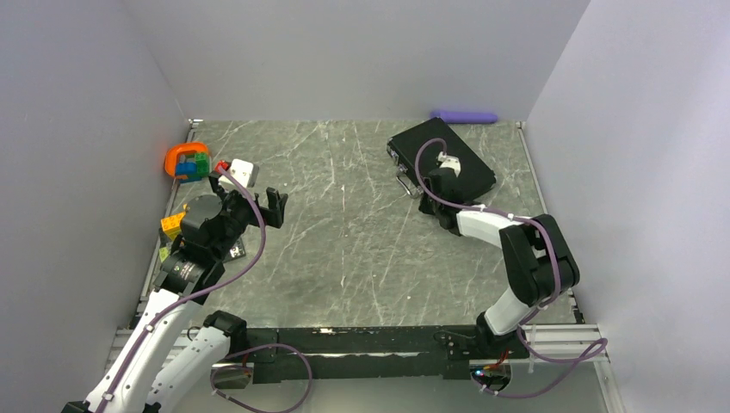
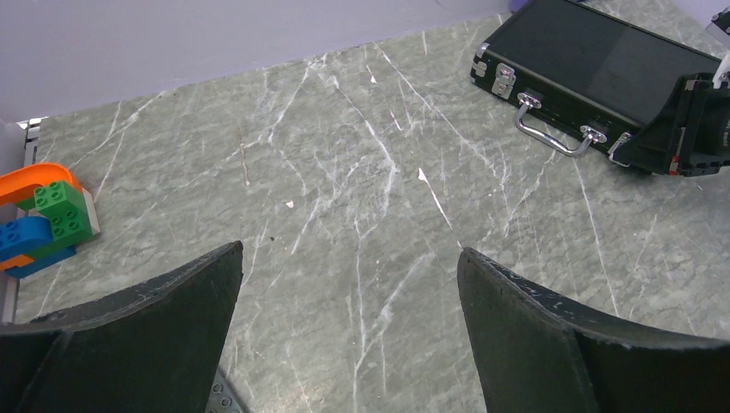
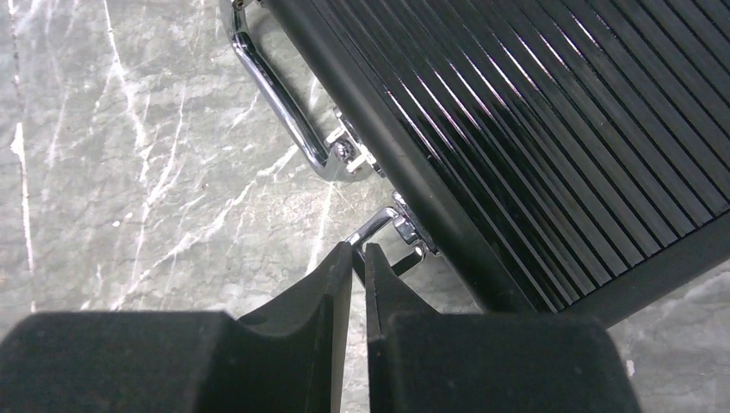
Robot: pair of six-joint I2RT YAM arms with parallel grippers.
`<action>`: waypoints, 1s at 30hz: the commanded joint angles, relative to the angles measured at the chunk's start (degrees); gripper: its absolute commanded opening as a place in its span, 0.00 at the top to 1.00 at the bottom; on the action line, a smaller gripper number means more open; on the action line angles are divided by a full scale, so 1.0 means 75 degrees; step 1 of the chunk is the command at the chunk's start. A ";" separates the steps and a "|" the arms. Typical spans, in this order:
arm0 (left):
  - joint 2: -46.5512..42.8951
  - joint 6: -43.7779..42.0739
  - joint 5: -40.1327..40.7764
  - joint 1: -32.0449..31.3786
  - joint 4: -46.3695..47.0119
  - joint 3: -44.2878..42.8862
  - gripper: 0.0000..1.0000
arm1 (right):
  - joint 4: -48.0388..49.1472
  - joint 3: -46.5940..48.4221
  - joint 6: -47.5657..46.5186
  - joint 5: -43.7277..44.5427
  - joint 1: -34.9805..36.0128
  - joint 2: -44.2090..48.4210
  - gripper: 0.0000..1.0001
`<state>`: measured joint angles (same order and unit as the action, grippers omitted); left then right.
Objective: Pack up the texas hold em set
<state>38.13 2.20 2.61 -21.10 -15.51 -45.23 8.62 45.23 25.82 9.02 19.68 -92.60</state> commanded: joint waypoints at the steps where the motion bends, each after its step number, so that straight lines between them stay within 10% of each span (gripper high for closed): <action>1: -0.0033 0.0028 -0.0067 -0.0028 0.0133 -0.0188 0.02 | -0.0054 -0.0075 -0.0401 0.0965 0.0357 -0.0095 0.86; 30: -0.0152 0.0047 -0.0102 -0.0025 0.0140 -0.0165 0.02 | -0.1569 0.1049 -0.0972 0.1860 0.1246 -0.0051 0.81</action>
<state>37.65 2.26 2.39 -21.10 -15.51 -45.23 0.67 48.99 19.03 25.34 28.69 -98.59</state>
